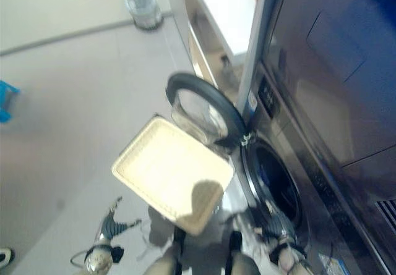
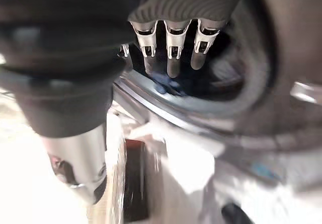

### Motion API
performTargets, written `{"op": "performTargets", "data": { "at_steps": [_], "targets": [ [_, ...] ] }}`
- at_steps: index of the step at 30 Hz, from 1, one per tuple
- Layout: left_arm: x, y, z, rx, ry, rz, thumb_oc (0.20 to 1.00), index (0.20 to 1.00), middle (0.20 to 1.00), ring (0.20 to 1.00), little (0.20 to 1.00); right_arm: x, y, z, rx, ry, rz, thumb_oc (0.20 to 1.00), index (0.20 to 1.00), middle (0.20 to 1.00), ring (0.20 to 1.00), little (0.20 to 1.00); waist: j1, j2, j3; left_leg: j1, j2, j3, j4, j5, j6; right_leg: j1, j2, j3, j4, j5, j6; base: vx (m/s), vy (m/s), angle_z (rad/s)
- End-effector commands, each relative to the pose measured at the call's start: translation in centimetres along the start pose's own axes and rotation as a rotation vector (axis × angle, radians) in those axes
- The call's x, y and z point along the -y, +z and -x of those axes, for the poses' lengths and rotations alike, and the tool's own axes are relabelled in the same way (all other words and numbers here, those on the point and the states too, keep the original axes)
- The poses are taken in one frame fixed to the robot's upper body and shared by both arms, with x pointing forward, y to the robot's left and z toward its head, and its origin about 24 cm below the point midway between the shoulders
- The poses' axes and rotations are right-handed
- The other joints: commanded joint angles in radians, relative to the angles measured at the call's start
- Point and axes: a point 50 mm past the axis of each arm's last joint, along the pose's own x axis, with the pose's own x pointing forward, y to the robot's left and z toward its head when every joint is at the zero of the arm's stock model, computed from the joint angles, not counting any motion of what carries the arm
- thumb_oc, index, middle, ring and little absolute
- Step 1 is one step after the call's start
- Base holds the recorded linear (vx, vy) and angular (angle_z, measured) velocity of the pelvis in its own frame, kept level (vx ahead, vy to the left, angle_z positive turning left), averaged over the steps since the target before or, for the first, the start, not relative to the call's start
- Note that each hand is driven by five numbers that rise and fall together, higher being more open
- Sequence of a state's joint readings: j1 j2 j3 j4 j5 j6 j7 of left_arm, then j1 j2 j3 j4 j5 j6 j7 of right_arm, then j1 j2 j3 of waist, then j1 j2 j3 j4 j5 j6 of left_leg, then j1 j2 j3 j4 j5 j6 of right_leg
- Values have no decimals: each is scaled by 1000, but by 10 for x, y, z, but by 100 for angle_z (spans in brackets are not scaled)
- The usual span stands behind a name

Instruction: Put the clothes into the washing machine.

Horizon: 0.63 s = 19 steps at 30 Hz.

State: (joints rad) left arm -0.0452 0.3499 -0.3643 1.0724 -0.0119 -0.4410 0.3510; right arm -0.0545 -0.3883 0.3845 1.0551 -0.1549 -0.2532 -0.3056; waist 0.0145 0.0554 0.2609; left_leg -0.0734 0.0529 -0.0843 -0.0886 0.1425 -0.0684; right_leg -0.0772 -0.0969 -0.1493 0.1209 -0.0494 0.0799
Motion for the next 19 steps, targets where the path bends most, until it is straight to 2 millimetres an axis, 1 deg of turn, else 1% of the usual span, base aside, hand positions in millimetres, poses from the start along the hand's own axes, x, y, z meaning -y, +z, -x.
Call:
{"op": "performTargets", "data": {
  "at_steps": [1, 2, 3, 6, 9, 13, 19],
  "targets": [
    [-1, -1, -6, -40, -89, -14, 1000, 1000, 1000, 1000, 1000, -12, -11, 3, -95, 100, -110, 1000, 1000, 1000, 1000, 1000, 14, -63, -51, 82, -52, 71, 5, -94, -10, 60, -24, 13, -122, 104, 80, 179, -5, 1],
    [2, -5, -4, -59, -106, -17, 1000, 1000, 1000, 1000, 1000, -15, -16, 5, -123, 117, -119, 1000, 1000, 1000, 1000, 1000, 15, -62, -61, 90, -50, 73, 3, -95, -10, 69, -24, 12, -125, 103, 80, 213, -2, 4],
    [8, -16, 2, -129, -156, -21, 1000, 1000, 1000, 1000, 1000, -23, -27, 10, -208, 164, -167, 1000, 1000, 1000, 1000, 1000, 17, -59, -85, 107, -48, 77, 1, -100, -10, 90, -23, 12, -133, 100, 78, 166, 0, 5],
    [11, -31, 9, -230, -215, 2, 1000, 1000, 1000, 1000, 1000, -32, -40, 17, -307, 240, -197, 1000, 1000, 1000, 1000, 1000, 17, -57, -110, 132, -47, 84, 1, -110, -8, 117, -22, 15, -140, 93, 73, 132, 9, 1],
    [15, -46, 16, -344, -276, 46, 1000, 1000, 1000, 1000, 1000, -41, -51, 25, -413, 292, -273, 1000, 1000, 1000, 1000, 1000, 12, -53, -133, 161, -46, 92, 2, -121, -4, 143, -16, 24, -138, 79, 63, 118, 24, 1],
    [19, -52, 22, -388, -316, 76, 1000, 1000, 1000, 1000, 1000, -48, -61, 33, -505, 315, -356, 1000, 1000, 1000, 1000, 1000, 1, -48, -155, 187, -45, 103, 8, -136, 3, 164, -8, 42, -125, 59, 52, 95, 18, -1],
    [24, -53, 25, -402, -358, 94, 1000, 1000, 1000, 1000, 1000, -51, -69, 39, -569, 325, -396, 1000, 1000, 1000, 1000, 1000, -7, -42, -171, 207, -42, 109, 10, -144, 7, 180, -2, 61, -125, 52, 45, 56, 16, -4]
  ]
}}
